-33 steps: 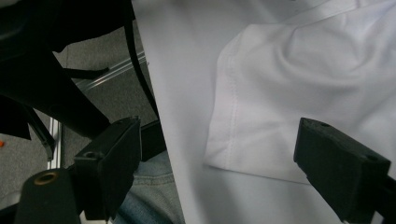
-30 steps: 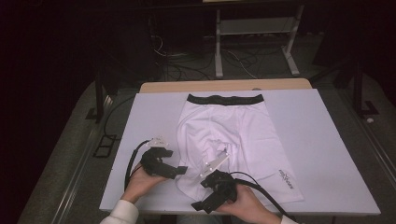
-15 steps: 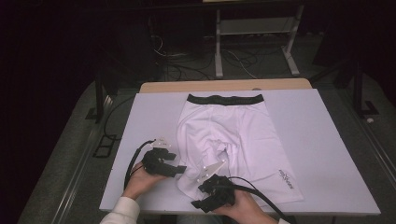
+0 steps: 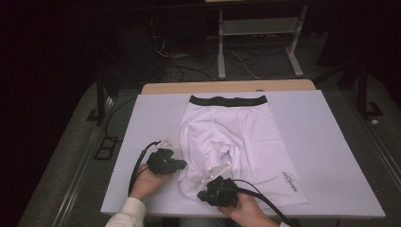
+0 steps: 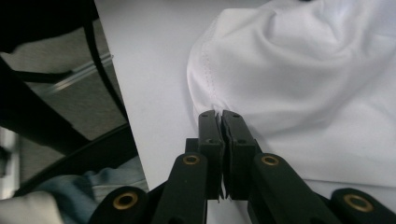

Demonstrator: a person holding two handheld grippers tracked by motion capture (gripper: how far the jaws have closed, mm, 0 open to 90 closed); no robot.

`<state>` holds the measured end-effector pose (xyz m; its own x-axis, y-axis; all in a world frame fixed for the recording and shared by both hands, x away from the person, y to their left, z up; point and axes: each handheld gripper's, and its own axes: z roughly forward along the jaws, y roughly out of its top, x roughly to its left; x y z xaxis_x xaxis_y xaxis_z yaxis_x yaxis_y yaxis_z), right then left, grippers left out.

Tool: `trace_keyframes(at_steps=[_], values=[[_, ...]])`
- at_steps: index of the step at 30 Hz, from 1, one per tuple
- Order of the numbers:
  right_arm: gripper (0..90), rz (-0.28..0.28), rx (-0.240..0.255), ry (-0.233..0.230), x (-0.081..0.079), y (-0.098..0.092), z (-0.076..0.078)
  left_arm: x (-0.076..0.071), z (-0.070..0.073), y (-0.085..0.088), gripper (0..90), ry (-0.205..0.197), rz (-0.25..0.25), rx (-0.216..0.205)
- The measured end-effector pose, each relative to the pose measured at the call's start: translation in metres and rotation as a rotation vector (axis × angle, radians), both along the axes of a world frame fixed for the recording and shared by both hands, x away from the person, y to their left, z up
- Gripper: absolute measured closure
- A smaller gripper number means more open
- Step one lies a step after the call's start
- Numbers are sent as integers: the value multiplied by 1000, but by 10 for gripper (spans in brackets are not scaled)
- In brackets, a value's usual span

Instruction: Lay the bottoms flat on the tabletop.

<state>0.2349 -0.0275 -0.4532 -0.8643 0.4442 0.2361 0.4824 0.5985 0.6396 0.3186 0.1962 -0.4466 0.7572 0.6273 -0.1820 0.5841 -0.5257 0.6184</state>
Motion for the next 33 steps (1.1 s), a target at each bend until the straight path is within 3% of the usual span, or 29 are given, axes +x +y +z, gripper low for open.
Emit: trace_keyframes(at_steps=[5,15,22,33], values=[[861,5,30,78,8,-6,1,-3,4,1,876,7,-4,35],[861,34,67,107,9,-17,13,-13,17,14,880,25,-15,71],[861,93,51,137,7,-16,15,-35,31,32,880,39,-35,113],[861,119,36,182,6,-11,10,-56,39,52,880,49,-39,116]])
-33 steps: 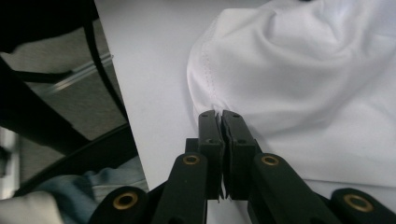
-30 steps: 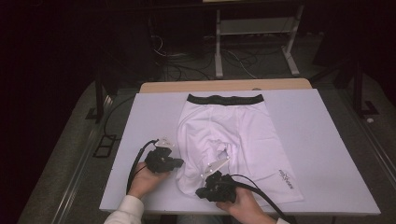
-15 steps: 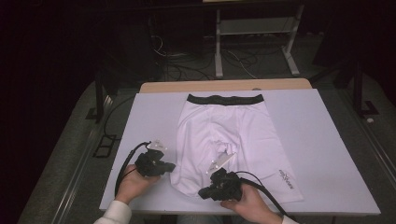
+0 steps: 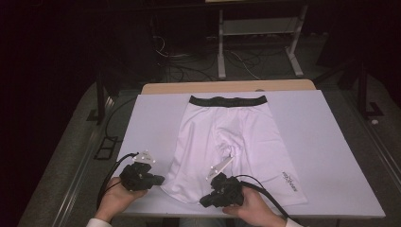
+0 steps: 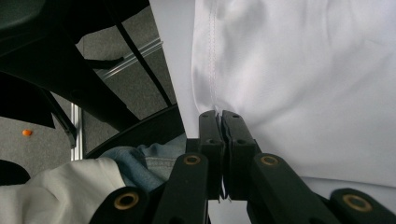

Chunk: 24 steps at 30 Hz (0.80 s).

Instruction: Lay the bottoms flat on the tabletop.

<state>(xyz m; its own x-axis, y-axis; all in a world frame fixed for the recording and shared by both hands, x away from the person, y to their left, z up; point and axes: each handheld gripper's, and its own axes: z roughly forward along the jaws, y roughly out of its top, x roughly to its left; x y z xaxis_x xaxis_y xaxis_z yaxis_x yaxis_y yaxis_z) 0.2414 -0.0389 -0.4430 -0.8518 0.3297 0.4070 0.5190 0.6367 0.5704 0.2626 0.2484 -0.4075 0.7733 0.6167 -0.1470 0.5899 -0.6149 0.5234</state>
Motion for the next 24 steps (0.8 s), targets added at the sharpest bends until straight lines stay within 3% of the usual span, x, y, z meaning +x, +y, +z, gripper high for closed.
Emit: trace_keyframes(at_steps=[14,24], values=[[859,23,9,36,0,2,-1,-15,5,11,879,-5,-29,21],[827,33,21,73,3,1,-1,-17,10,15,875,-22,-30,11]])
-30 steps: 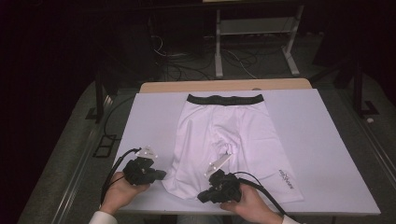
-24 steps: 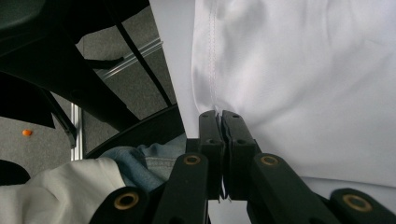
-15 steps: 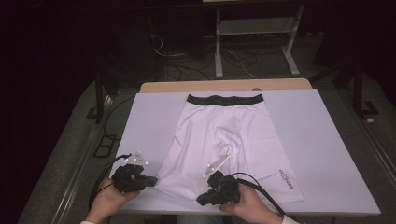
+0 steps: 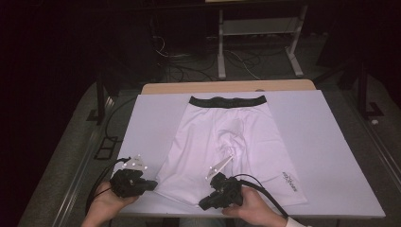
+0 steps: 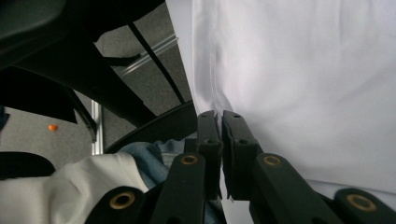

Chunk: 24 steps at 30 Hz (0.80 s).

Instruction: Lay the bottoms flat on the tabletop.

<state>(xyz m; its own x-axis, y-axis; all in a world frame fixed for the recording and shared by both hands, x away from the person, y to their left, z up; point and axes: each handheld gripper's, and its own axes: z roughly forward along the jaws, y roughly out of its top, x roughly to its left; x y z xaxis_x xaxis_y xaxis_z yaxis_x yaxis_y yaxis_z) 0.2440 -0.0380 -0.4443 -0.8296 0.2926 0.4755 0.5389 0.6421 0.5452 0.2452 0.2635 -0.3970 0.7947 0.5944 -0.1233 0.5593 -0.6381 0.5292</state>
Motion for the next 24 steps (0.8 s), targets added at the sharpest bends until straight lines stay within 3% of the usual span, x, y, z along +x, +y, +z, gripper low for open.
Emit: trace_keyframes(at_steps=[4,7,12,17,22,24], values=[[729,-11,30,-9,2,-4,4,0,0,2,748,-45,22,-26],[668,-23,46,-52,3,-8,8,2,1,1,640,-74,44,-60],[460,-44,61,-151,7,-17,18,7,3,-5,443,-82,51,-125],[176,-106,27,-244,12,-29,27,11,5,-12,276,-94,43,-163],[0,-181,4,-291,23,-44,36,18,6,-17,123,-94,41,-212],[0,-198,2,-301,27,-52,38,23,7,-20,60,-89,41,-221]])
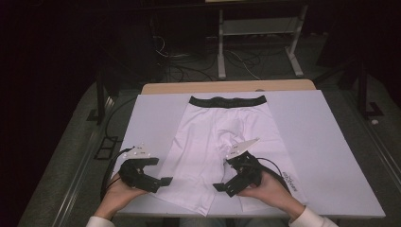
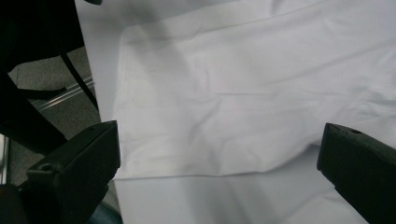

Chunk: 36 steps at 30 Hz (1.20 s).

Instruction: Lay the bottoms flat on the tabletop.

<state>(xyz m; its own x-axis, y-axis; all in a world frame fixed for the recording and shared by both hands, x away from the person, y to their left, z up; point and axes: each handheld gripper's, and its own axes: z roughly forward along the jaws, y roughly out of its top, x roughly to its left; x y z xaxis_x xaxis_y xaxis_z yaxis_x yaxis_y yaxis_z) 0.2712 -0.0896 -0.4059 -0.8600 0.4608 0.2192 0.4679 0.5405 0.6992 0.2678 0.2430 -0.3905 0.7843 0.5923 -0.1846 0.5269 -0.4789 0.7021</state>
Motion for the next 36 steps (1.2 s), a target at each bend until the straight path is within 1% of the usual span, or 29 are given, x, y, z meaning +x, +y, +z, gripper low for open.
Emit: trace_keyframes(at_steps=[3,8,13,15,18,21,25,29,33,35,36], values=[[0,-27,-5,-1,7,-14,3,5,1,-5,0,-2,-3,-4],[0,-68,17,-6,17,-40,9,11,0,-14,0,-32,-9,-27],[0,-113,35,-14,21,-62,14,17,-1,-24,0,-42,-16,-41],[0,-129,46,-15,22,-70,15,19,-2,-28,0,-47,-20,-43],[0,-154,39,-20,25,-80,15,23,0,-33,0,-56,-24,-55],[0,-182,50,-17,28,-91,14,25,2,-36,0,-67,-27,-66],[0,-220,65,-19,29,-105,15,28,3,-38,0,-80,-20,-80],[0,-254,90,-21,27,-116,14,30,3,-35,0,-86,5,-119],[0,-296,115,-13,22,-128,10,32,0,-32,0,-86,28,-150],[0,-309,119,-12,20,-132,6,32,-2,-30,0,-78,34,-171],[0,-320,121,-10,20,-134,4,31,-4,-29,0,-78,42,-174]])
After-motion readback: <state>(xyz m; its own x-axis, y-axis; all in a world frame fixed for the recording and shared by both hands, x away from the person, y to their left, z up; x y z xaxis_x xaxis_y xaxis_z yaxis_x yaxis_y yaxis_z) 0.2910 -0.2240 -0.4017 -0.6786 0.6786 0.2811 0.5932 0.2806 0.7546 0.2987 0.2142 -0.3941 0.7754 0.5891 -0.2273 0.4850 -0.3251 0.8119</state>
